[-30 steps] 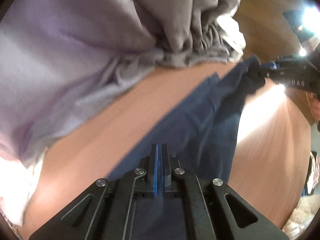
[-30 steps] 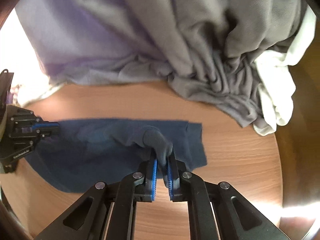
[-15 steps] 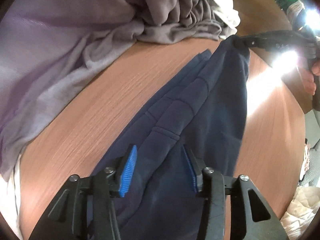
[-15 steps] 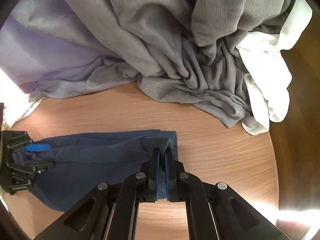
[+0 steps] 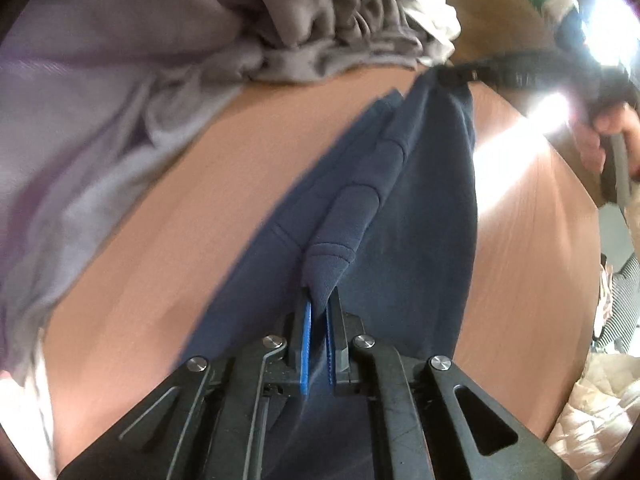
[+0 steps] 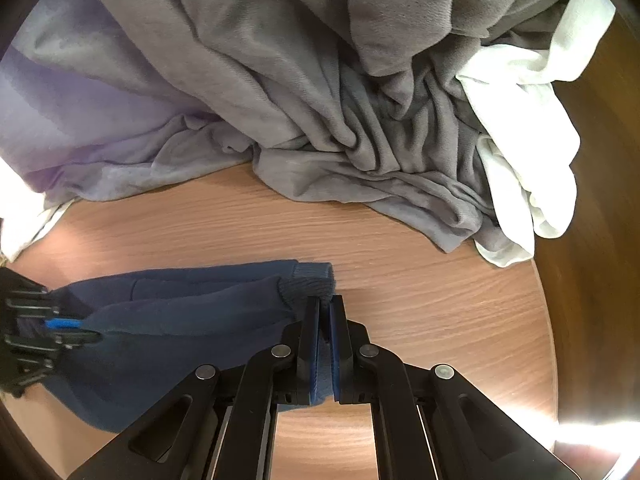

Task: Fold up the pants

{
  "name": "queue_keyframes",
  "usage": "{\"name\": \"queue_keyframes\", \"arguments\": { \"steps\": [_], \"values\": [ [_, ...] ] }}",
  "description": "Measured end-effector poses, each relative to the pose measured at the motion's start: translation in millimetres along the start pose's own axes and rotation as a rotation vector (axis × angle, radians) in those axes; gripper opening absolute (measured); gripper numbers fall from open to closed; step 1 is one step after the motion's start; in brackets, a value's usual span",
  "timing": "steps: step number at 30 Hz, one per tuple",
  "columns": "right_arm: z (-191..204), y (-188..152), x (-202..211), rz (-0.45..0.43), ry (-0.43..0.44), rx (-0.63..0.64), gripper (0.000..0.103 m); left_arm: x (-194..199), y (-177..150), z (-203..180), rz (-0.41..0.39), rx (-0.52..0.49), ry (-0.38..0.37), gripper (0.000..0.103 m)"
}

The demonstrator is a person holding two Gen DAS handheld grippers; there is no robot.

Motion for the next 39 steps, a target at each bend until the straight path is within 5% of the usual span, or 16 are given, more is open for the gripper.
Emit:
{"name": "queue_keyframes", "arguments": {
  "steps": [6,17,21,23,24,25,27,32,35,39],
  "values": [
    [-2.9,7.5,-12.4,-0.006,0.005,-0.034,0.005,-4.4,27.7,30.3,-0.008,0.071,0.052,0.008],
    [-3.5,24.4,-57.4,-0.039,0.009,-0.043,0.006,-45.8,21.2,52.0,0.063,0.171,0.099,0.009],
    [-11.7,21.0,-64.4,-0.005,-0.093,-0.044,0.009,-49.4,20.8,54.3,0.054,0.186,0.096,0.015],
    [-12.1,18.0,-62.0,0.008,-0.122,-0.038,0.009,-45.2,21.9,54.2,0.033,0.189,0.118,0.03],
    [-11.7,16.7,-59.7,0.008,-0.129,-0.035,0.01,-38.0,22.8,54.0,0.007,0.19,0.147,0.046],
    [-10.0,15.5,-55.1,0.01,-0.144,-0.031,0.012,-27.7,23.9,53.2,-0.035,0.187,0.161,0.05],
    [-9.6,13.1,-44.3,-0.003,-0.168,-0.03,0.026,-5.5,23.9,50.1,-0.095,0.187,0.157,0.05],
    [16.8,14.2,7.2,-0.096,-0.18,0.002,0.03,60.9,6.3,41.4,-0.23,0.184,0.156,0.056],
    [52.4,20.4,42.9,-0.178,-0.141,0.046,0.048,94.7,-13.4,43.1,-0.281,0.181,0.171,0.06],
    [97.9,30.9,75.8,-0.248,-0.093,0.12,0.053,128.8,-47.9,61.8,-0.305,0.188,0.215,0.067]
  ]
}}
Point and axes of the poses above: each gripper's, at about its wrist camera, not at the fingertips, and x roughly against the way its jaws point, z to its left, y to its top, the point moved 7 cm from there along -x, roughly the way its jaws point, and after that the axes turned 12 degrees about x, right-handed, at the moved point
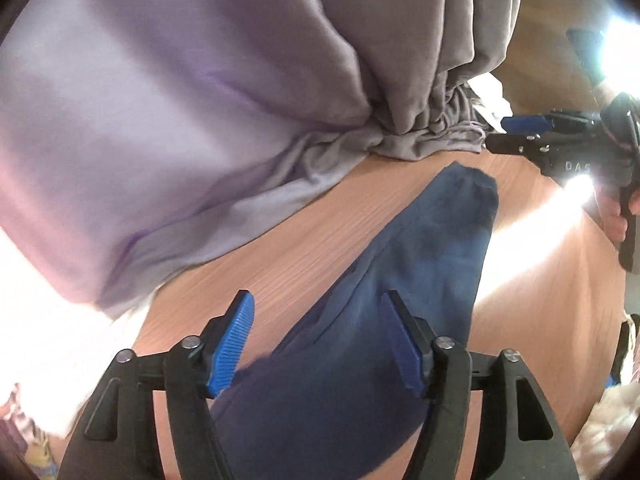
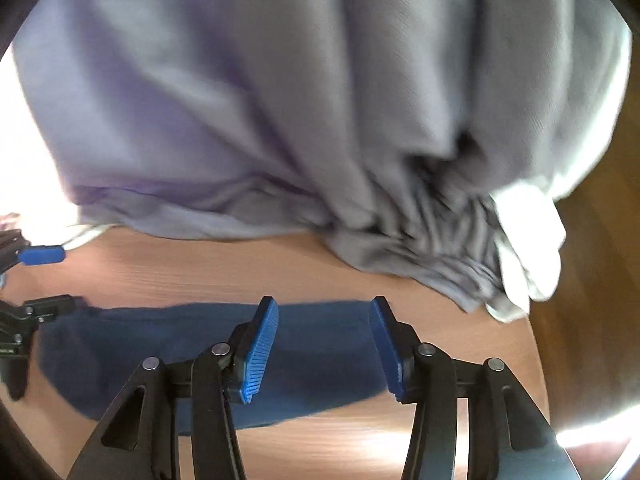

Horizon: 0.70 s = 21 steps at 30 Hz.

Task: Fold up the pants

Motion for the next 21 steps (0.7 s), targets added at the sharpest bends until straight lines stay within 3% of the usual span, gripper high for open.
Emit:
{"name": "queue_keyframes", "arguments": {
  "steps": [4,9,14,21],
  "values": [
    [51.0,15.7,13.8,-0.027,0.047,0.071,0.056,13.6,-32.2,34.6,0.034,-0.002,0.051,0.067],
    [108.6,16.6,6.5,-0.008,0.119,0.115,0.056,18.9,-70.9,67.8,0.082,0.026,0.06,0.067],
    [148.3,8.9,-13.6,0.034,0.193,0.095,0.056,8.9,-89.0,92.2,0.105,0.086,-0.004,0.067],
    [180.5,-3.7,-40.9,0.096,0.199,0.081,0.056,-28.5,-97.4,122.4,0.173,0.184,-0.095,0.062]
  ]
}}
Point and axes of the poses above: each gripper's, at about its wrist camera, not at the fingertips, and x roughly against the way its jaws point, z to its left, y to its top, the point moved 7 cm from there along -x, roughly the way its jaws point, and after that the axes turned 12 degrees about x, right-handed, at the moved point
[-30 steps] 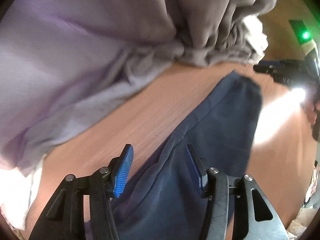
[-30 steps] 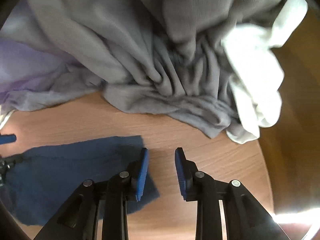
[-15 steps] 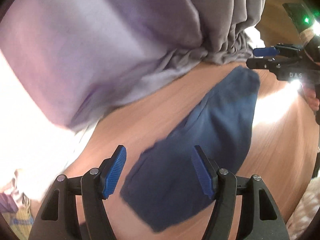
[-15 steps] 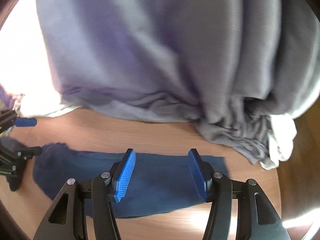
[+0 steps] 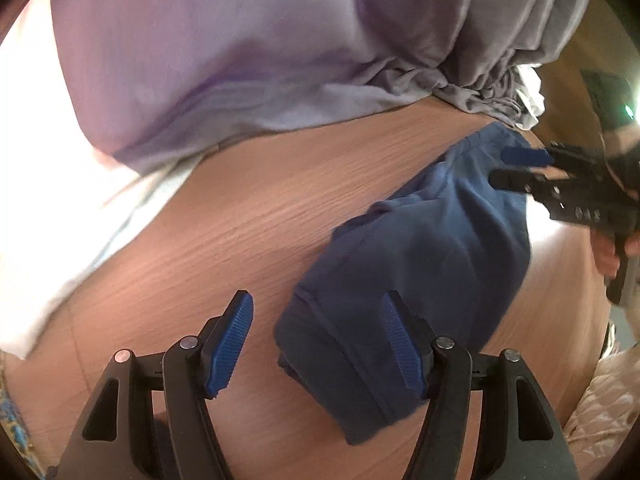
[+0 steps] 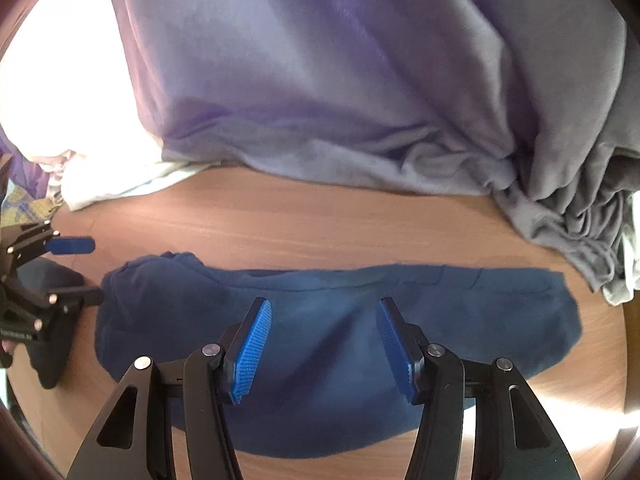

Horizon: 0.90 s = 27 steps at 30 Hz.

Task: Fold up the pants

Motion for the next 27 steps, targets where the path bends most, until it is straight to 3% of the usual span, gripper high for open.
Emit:
{"name": "queue_keyframes", "arguments": {
  "steps": [2,9,12,14,16,22,27],
  "values": [
    [4.6,-0.8,-8.8,0.014,-0.006,0.0,0.056,-12.1,1.2,4.5,0.025,0.029,-0.026,0.057],
    [3.3,-1.8,-28.5,0.032,-0.021,0.002,0.056,-40.3,-1.5,6.3,0.09,0.084,-0.127,0.057],
    [-1.5,-3.5,-33.5,0.038,-0.026,-0.01,0.056,-49.8,-5.2,5.5,0.114,0.112,-0.149,0.045],
    [-5.8,-4.9,-36.1,0.039,-0.032,-0.019,0.056,-47.3,-5.0,4.0,0.089,0.107,-0.135,0.031],
    [-9.0,-6.1,-37.3,0.045,-0.035,-0.023,0.056,-34.9,-5.2,2.5,0.043,0.11,-0.117,0.025],
    [-18.0,-6.9,-40.3,0.039,-0.037,-0.037,0.056,10.8,-10.5,-1.7,-0.099,0.167,-0.046,0.022],
    [-18.4,-1.6,-54.6,0.031,-0.011,-0.029,0.056,3.7,-18.7,12.5,-0.078,0.279,0.041,0.022]
  ]
}}
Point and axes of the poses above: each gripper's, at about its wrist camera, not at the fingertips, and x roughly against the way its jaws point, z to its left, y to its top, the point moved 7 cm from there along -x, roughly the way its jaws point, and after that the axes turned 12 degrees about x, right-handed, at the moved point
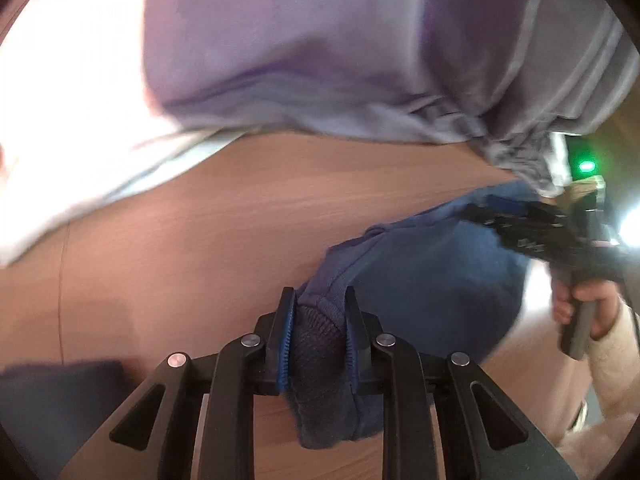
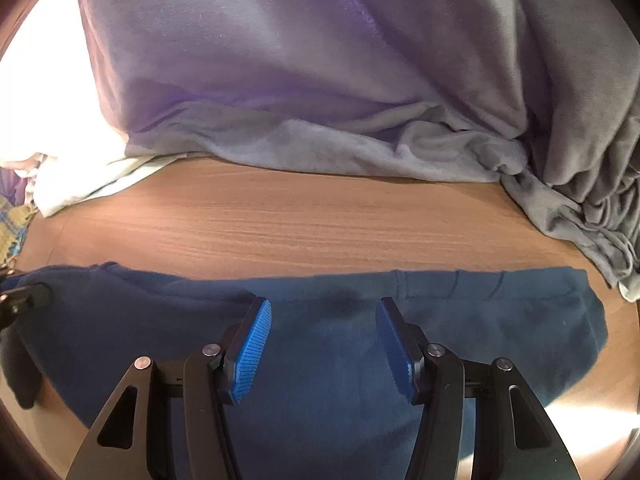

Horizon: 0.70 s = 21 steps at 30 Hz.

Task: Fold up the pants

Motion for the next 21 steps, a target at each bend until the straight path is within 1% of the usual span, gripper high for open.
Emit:
{"name": "queue_keyframes", "arguments": {
  "steps": [3,5,7,8,11,12,14,15,16,18,19,20,21],
  "values": [
    [-5.0,-0.3,-13.5,0.037,-0.013,-0.012,0.055,-15.9,-2.4,13.6,0.032,0.036,0.048,0.022],
    [-11.3,-1.8,-22.3,0.068,-0.047,-0.02,0.055,-22.6,-3.3,16.7,0.036,0.03,0.068,0.023],
    [-15.3,-2.0,-28.8,0.079,-0.07,-0.01,0.055,-25.8,-2.5,18.2,0.04,0.025,0.079,0.023],
    [-15.7,-4.5,-30.2,0.117,-0.066,-0.02,0.055,-27.1,-0.8,19.1,0.042,0.029,0.082,0.023],
    [-17.2,-4.3,-33.9,0.124,-0.065,-0.019,0.055,-29.6,1.9,22.0,0.05,0.042,0.096,0.025],
    [-17.1,-5.0,-33.3,0.138,-0.065,-0.022,0.055,-30.7,2.8,23.6,0.053,0.046,0.102,0.027],
    [-17.5,-3.8,-30.9,0.133,-0.074,-0.018,0.055,-31.6,4.6,27.7,0.049,0.053,0.132,0.033],
    [-18.2,-2.6,-26.6,0.123,-0.087,-0.018,0.055,-31.1,5.4,29.5,0.044,0.051,0.146,0.04],
    [-19.7,-1.0,-21.3,0.111,-0.099,-0.016,0.055,-29.9,6.6,29.9,0.033,0.046,0.17,0.048],
    [-19.9,0.6,-10.3,0.093,-0.122,-0.007,0.055,-18.9,9.8,28.6,-0.018,0.029,0.213,0.05],
    [-19.1,1.7,-1.4,0.079,-0.129,-0.001,0.056,-8.4,11.9,25.7,-0.059,0.017,0.231,0.052],
    [-18.1,2.4,5.8,0.068,-0.126,0.005,0.056,2.8,14.1,24.2,-0.099,0.009,0.253,0.054],
    [-16.3,3.2,14.9,0.053,-0.123,0.013,0.056,15.9,15.4,22.5,-0.147,0.002,0.277,0.059]
  ]
}}
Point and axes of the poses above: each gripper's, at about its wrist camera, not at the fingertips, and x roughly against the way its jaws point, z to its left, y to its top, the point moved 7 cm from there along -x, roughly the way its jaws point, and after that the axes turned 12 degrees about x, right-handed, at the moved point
